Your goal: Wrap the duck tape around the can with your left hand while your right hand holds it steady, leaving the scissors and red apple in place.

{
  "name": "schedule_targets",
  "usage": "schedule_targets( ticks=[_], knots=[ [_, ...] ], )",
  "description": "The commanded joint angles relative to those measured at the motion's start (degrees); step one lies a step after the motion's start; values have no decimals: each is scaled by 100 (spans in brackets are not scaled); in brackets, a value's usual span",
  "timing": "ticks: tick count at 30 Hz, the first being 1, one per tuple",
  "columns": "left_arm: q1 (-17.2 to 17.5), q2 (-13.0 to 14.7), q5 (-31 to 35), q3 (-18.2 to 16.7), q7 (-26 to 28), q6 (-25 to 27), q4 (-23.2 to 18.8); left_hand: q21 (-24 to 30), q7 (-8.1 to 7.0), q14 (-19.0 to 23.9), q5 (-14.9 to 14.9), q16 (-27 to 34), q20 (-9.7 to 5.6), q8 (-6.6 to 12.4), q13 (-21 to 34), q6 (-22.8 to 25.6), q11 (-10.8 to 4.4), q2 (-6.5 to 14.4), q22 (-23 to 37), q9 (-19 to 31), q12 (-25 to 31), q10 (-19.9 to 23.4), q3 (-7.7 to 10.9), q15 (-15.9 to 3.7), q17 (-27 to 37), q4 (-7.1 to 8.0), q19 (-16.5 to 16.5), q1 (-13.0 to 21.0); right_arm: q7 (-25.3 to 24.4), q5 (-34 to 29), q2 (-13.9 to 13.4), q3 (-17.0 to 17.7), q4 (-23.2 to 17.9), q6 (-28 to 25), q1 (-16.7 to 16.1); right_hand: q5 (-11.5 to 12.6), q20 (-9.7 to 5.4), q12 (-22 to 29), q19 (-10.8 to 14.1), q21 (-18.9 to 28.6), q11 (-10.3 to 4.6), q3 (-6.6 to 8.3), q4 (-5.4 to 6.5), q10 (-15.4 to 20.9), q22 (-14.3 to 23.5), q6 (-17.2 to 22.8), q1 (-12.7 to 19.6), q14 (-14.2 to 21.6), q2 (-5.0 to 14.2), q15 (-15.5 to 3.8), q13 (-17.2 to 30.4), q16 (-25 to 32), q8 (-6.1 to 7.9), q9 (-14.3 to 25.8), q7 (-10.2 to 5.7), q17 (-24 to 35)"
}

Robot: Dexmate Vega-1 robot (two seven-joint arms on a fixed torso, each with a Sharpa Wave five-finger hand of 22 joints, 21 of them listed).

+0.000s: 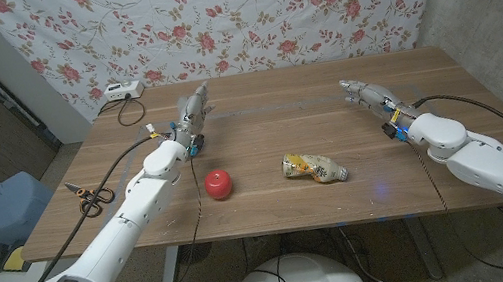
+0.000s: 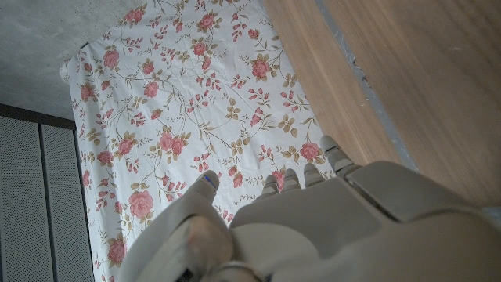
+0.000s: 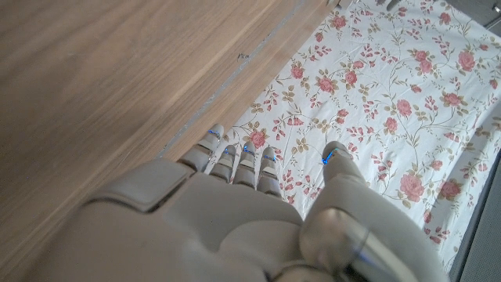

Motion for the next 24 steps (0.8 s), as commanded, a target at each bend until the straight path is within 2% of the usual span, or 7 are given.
schedule_targets(
  ticks=[1, 10, 24],
  knots=[
    [-49, 32, 55, 30, -34, 66, -54, -29, -3, -7, 17, 23, 38, 24, 5, -9, 32, -19, 8, 20, 31, -17, 25, 19, 18, 0, -165, 44, -79, -568, -671, 79, -826, -557, -336, -9, 91, 18, -6, 16, 11, 24, -50, 27, 15, 60, 12, 36, -61, 44, 30, 24, 28, 24, 19, 22],
    [-219, -32, 103, 98, -138, 73, 101, -37, 1, 3, 19, 23, 45, 24, 7, 17, 33, -20, 8, 21, 33, -3, 23, 15, 17, 1, -155, 42, 25, -871, -1082, 138, -1300, -1006, -476, -20, 154, 1, -14, 8, 29, 14, -78, -10, 14, 3, 56, 44, -130, 89, 34, 21, 12, 29, 38, 25],
    [-352, -86, 182, 163, -160, 170, 113, -53, -1, 10, 23, 18, 61, 16, 9, 38, 39, -19, 9, 23, 29, 5, 20, 19, 16, 3, -144, 39, 309, -1179, -1674, 210, -1918, -1555, -695, -22, 265, -15, -9, 5, 48, -27, -110, -52, 13, -9, 108, 71, -281, 132, 41, 25, 24, 38, 92, 32]
  ],
)
